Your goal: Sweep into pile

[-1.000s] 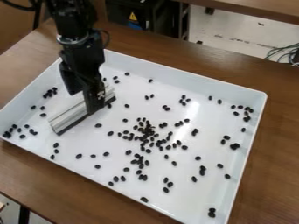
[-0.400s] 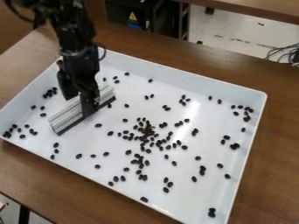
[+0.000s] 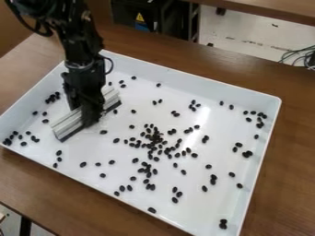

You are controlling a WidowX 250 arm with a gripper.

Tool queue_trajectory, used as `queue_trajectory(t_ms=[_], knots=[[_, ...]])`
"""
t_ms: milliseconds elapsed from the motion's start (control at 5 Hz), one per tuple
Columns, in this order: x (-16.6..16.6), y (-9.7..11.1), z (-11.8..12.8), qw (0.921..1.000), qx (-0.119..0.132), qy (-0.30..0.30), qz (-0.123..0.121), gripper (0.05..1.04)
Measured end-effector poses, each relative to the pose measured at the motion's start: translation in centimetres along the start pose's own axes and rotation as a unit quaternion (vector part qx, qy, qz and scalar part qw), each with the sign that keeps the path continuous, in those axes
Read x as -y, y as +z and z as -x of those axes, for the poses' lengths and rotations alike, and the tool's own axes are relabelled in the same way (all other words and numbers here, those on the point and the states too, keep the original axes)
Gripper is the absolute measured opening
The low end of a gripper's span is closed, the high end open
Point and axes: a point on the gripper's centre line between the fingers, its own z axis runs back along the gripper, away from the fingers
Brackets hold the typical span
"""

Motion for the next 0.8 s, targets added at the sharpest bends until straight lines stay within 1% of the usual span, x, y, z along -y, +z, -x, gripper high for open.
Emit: queue_trajectory(t_ms=[200,400,600,800], knots=[[0.4,0.1,0.6,1.0,-0.004,0.003,-0.005,0.362],[0.3,1.1,1.2,0.9995,-0.015,0.024,-0.013,0.362],[-0.7,3.0,1.3,0.9953,-0.018,0.091,-0.026,0.362],[-2.6,5.1,0.0,0.9762,0.002,0.207,-0.064,0.362]])
